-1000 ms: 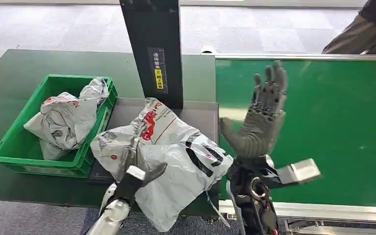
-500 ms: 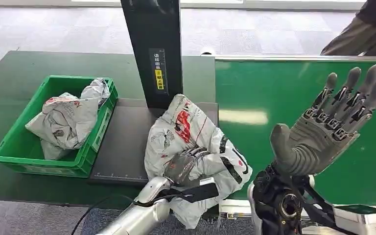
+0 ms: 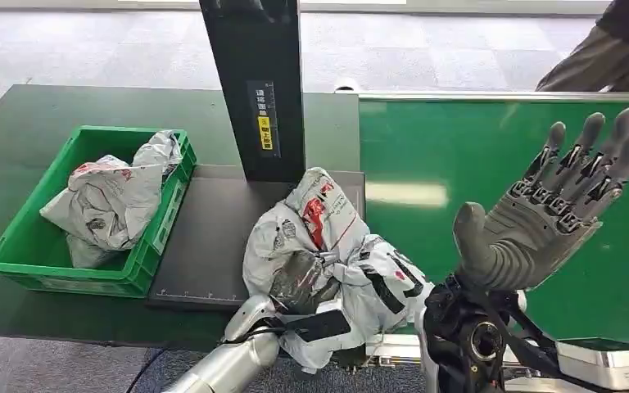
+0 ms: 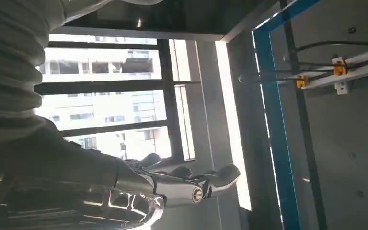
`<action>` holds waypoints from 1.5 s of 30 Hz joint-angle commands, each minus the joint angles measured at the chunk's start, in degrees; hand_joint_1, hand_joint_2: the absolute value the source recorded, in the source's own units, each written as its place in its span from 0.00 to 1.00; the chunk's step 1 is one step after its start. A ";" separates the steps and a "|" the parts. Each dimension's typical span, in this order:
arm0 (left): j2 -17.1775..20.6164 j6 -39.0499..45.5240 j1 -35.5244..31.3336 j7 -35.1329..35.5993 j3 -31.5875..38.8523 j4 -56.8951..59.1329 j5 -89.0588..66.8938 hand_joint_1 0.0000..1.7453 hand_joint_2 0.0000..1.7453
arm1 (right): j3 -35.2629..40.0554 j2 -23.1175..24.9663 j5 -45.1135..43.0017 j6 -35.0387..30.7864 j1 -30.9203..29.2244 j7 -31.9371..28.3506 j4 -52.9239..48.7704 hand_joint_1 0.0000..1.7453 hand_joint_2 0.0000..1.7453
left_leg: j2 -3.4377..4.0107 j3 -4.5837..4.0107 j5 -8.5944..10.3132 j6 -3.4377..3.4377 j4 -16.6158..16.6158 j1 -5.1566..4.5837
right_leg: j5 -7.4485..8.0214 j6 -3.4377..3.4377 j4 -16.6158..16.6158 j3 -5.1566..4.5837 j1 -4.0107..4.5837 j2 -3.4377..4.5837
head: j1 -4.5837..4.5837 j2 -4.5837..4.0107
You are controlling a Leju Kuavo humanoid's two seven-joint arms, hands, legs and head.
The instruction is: Moved the parcel from conveyor to table for the left to box.
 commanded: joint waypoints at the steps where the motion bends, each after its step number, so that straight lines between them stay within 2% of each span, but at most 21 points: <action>1: 9.26 2.77 15.88 -1.87 5.32 -57.67 12.57 1.00 1.00 | -1.80 -2.63 0.26 -2.45 0.75 0.22 1.53 0.00 1.00 | 0.26 -0.11 -0.05 -0.02 0.00 0.06 | 0.05 -0.06 -0.04 -0.14 0.08 0.18 | 0.02 0.00; 3: 12.08 3.92 17.07 -1.87 6.48 -65.29 17.86 1.00 1.00 | -1.93 -2.78 0.07 -2.67 0.63 0.22 1.93 0.00 1.00 | 0.40 -0.14 -0.09 -0.04 0.05 0.09 | 0.03 -0.08 0.01 -0.22 0.10 0.31 | 0.00 0.00; 4: 12.04 6.80 17.01 -1.87 7.66 -68.69 18.99 1.00 1.00 | -2.04 -2.68 -0.19 -2.66 0.53 0.22 2.39 0.00 1.00 | 0.40 -0.15 -0.08 -0.04 0.04 0.08 | 0.03 -0.08 0.01 -0.23 0.10 0.32 | -0.04 0.00; 7: 12.35 8.39 17.03 -1.87 8.39 -69.89 20.13 1.00 1.00 | -2.09 -2.65 -0.30 -2.57 0.42 0.22 2.69 0.00 1.00 | 0.46 -0.15 -0.09 -0.07 0.02 0.12 | 0.02 -0.09 0.01 -0.26 0.13 0.33 | 0.00 0.00; 10: 12.85 12.68 13.63 -1.87 15.90 -68.65 27.11 1.00 1.00 | -2.00 -2.03 0.15 -2.90 0.11 0.22 3.82 0.00 1.00 | 0.38 -0.13 -0.08 -0.08 -0.01 0.17 | 0.01 -0.09 -0.02 -0.20 0.19 0.27 | -0.02 0.00; 13: 11.42 12.68 9.71 -1.87 23.27 -63.31 25.87 1.00 1.00 | -1.62 -1.44 0.75 -2.90 -0.04 0.22 4.56 0.00 1.00 | 0.43 -0.12 -0.06 -0.07 -0.04 0.17 | 0.04 -0.11 -0.04 -0.18 0.19 0.29 | -0.02 0.00; 14: 11.20 12.68 6.67 -1.87 26.31 -57.60 25.08 1.00 1.00 | -1.38 -1.45 0.97 -3.01 -0.05 0.22 4.75 0.00 1.00 | 0.40 -0.13 -0.05 -0.08 -0.02 0.17 | 0.03 -0.11 -0.02 -0.19 0.19 0.27 | 0.02 0.00; 16: 12.20 12.46 0.64 -1.87 29.04 -46.43 24.12 1.00 1.00 | -1.11 -1.42 1.01 -2.72 0.05 0.22 5.03 0.00 1.00 | 0.25 -0.11 0.01 -0.09 -0.05 0.17 | 0.03 -0.13 -0.03 -0.13 0.19 0.09 | 0.00 0.00; 18: 12.59 12.35 -1.46 -1.87 29.27 -44.30 24.15 1.00 1.00 | -1.06 -1.45 1.02 -2.75 0.05 0.22 5.03 0.00 1.00 | 0.07 -0.08 0.10 -0.11 -0.11 0.15 | 0.03 -0.14 -0.05 -0.07 0.18 -0.06 | 0.00 0.00; 19: 12.54 11.94 -3.20 -1.87 29.97 -38.63 23.19 1.00 1.00 | -1.08 -1.43 1.08 -2.53 0.11 0.22 5.10 0.00 1.00 | 0.01 -0.06 0.09 -0.10 -0.09 0.15 | 0.01 -0.13 -0.04 -0.03 0.17 -0.08 | 0.00 0.00; 20: 12.92 11.10 -5.18 0.02 30.32 -34.02 20.70 1.00 1.00 | -1.11 -1.46 1.09 -2.24 0.11 0.22 5.28 0.00 1.00 | 0.07 -0.04 0.11 -0.10 -0.12 0.17 | 0.05 -0.15 -0.07 -0.03 0.19 -0.07 | -0.02 0.00; 23: 15.80 10.96 -20.01 16.78 31.69 -0.65 2.73 1.00 1.00 | -1.55 -0.77 1.06 0.92 -1.35 0.22 8.13 0.00 1.00 | -0.16 0.05 0.24 -0.14 -0.20 0.14 | 0.07 -0.16 -0.13 0.12 0.17 -0.27 | -0.02 0.00; 24: 16.52 12.17 -22.35 18.87 31.85 5.42 0.22 1.00 1.00 | -1.80 -0.43 1.29 1.52 -2.22 0.22 9.34 0.00 1.00 | -0.24 0.06 0.22 -0.14 -0.13 0.14 | 0.03 -0.15 -0.05 0.12 0.16 -0.33 | -0.04 0.00; 28: 16.77 12.68 -22.90 16.86 33.09 7.44 0.44 1.00 1.00 | -2.02 -0.15 1.49 1.73 -2.47 0.22 9.61 0.00 1.00 | 0.11 0.07 0.14 -0.12 -0.07 0.14 | 0.11 -0.14 -0.03 0.05 0.16 0.04 | 0.00 0.00; 30: 18.13 12.12 -24.38 31.81 30.57 12.90 -8.89 1.00 1.00 | -2.05 -0.37 1.73 2.95 -2.77 0.22 10.64 0.00 1.00 | 0.49 0.02 0.13 -0.14 -0.07 0.16 | 0.25 -0.29 -0.04 -0.08 0.20 0.31 | 0.00 0.00; 31: 18.57 11.76 -24.69 35.52 29.57 14.19 -10.94 1.00 1.00 | -1.97 -0.55 1.78 3.12 -2.83 0.22 10.81 0.00 1.00 | 0.39 0.06 0.12 -0.14 -0.07 0.14 | 0.20 -0.27 -0.01 -0.05 0.17 0.27 | -0.02 0.00; 33: 20.29 6.42 -24.55 50.49 25.73 16.84 -17.97 1.00 1.00 | -1.48 -1.22 1.35 3.85 -2.79 0.22 11.18 0.00 1.00 | 0.31 0.08 0.14 -0.15 -0.10 0.15 | 0.19 -0.28 -0.04 -0.01 0.18 0.19 | -0.04 0.00; 35: 21.76 1.36 -23.28 60.09 24.43 17.13 -21.02 1.00 1.00 | -1.39 -1.25 1.32 4.46 -2.96 0.22 11.82 0.00 1.00 | 0.34 0.12 0.17 -0.15 -0.19 0.18 | 0.22 -0.30 -0.16 0.06 0.23 0.16 | 0.00 0.00; 37: 23.23 0.63 -21.65 63.14 25.58 16.70 -21.40 1.00 1.00 | -1.90 -0.86 1.84 4.53 -3.03 0.22 12.54 0.00 1.00 | 0.62 0.16 0.08 -0.17 -0.15 0.13 | 0.23 -0.27 -0.07 -0.02 0.16 0.53 | 0.02 0.00; 41: 23.65 1.29 -21.55 62.83 26.28 16.39 -21.53 1.00 1.00 | -2.32 -0.72 2.08 4.73 -2.99 0.22 12.62 0.00 1.00 | 0.78 0.30 0.04 -0.23 -0.17 0.10 | 0.20 -0.27 -0.02 0.01 0.13 0.69 | 0.00 0.00; 45: 24.68 9.78 -22.96 57.29 33.00 14.81 -19.33 1.00 1.00 | -3.75 -0.46 3.31 4.56 -2.48 0.22 12.91 0.00 1.00 | 0.92 0.50 0.06 -0.31 -0.32 0.14 | 0.28 -0.34 -0.09 0.09 0.18 0.82 | 0.00 0.00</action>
